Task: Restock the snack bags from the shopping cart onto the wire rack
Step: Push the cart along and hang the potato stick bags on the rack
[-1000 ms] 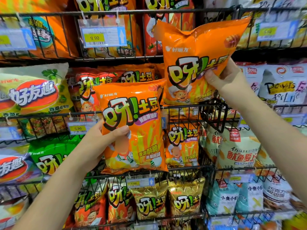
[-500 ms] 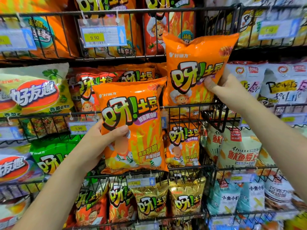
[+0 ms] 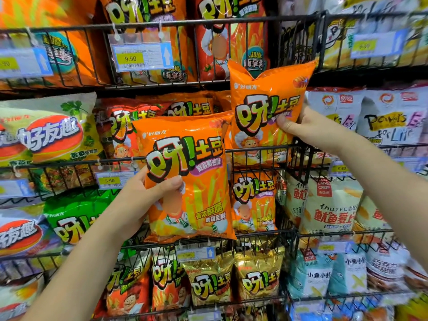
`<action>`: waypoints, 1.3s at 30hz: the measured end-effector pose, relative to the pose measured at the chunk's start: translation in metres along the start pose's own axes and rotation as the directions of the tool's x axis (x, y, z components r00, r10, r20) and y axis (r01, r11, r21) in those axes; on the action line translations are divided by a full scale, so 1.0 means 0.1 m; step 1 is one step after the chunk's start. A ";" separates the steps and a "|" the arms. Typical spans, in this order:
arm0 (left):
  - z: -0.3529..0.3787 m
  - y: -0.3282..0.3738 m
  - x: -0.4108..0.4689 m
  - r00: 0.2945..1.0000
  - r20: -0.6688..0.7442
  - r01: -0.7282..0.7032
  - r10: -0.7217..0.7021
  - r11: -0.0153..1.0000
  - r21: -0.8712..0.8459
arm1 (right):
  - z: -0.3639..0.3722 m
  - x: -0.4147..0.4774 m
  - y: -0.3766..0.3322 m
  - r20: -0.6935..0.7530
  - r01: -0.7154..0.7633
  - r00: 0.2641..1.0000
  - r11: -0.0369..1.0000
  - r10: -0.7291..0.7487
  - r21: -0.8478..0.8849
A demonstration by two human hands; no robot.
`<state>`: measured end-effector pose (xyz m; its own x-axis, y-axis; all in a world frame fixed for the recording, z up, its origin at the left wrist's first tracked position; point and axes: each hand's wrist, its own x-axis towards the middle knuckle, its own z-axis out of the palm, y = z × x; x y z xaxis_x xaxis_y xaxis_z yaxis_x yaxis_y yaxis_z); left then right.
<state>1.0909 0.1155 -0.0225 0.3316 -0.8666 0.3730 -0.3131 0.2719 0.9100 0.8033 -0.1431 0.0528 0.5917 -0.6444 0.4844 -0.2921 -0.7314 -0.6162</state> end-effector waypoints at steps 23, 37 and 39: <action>0.05 -0.10 -0.05 0.999 0.031 0.036 -0.038 0.998 0.051 | 0.19 0.05 0.08 -0.020 -0.209 0.978 0.972 0.208 -0.112; 0.05 0.12 0.05 0.998 0.056 -0.039 0.037 0.999 0.037 | 0.24 -0.23 -0.12 -0.333 -0.173 0.933 0.981 0.134 -0.092; 0.04 0.15 0.10 0.998 0.037 -0.042 0.041 0.998 0.036 | 0.26 -0.33 -0.26 -0.395 -0.131 0.917 0.980 0.062 -0.151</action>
<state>1.0860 0.1091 -0.0060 0.2855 -0.8696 0.4029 -0.3588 0.2928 0.8863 0.8108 -0.0969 0.0370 0.2277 -0.7240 0.6512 -0.4772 -0.6659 -0.5735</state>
